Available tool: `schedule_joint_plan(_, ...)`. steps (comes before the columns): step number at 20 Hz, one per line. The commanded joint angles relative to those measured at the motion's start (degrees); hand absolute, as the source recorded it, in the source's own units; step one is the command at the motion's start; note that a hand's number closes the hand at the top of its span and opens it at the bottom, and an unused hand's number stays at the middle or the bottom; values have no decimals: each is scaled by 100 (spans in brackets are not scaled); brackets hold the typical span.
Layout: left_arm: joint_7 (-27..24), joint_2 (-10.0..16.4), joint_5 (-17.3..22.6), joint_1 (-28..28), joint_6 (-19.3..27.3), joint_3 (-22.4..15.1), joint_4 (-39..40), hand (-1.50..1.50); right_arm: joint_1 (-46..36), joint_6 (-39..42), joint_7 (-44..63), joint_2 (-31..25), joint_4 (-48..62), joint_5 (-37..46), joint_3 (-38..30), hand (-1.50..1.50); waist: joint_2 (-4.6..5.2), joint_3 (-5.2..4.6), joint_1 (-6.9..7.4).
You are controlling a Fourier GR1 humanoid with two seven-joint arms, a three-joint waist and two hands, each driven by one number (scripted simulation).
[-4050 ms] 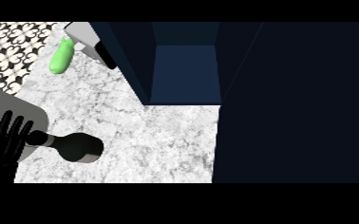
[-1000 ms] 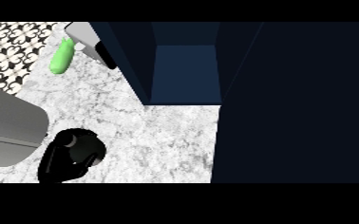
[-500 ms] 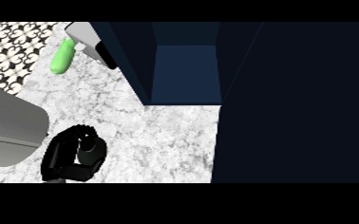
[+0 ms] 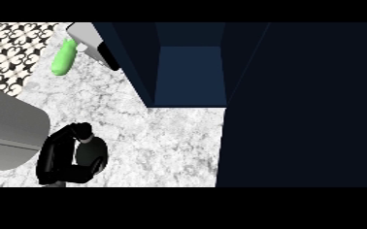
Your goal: Pick up the wine, place it into the cabinet and close the cabinet
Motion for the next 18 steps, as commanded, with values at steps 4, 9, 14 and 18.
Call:
schedule_joint_plan(4,655,-406,458,259,-107,-296,-1393,150,-101,-214,473,110,-613,-316,138,-150,-14,1,32)
schedule_joint_plan(9,1781,-630,628,453,195,-785,-2644,150,213,-119,421,111,-822,-302,183,-150,-16,2,7)
schedule_joint_plan(14,2725,-616,571,9,517,-960,-3177,150,-174,-80,444,-15,-419,-735,-285,-150,1,1,-9)
schedule_joint_plan(18,2809,-644,281,357,1292,-1892,-3652,150,394,65,241,73,-794,-601,-60,-150,-3,2,-37)
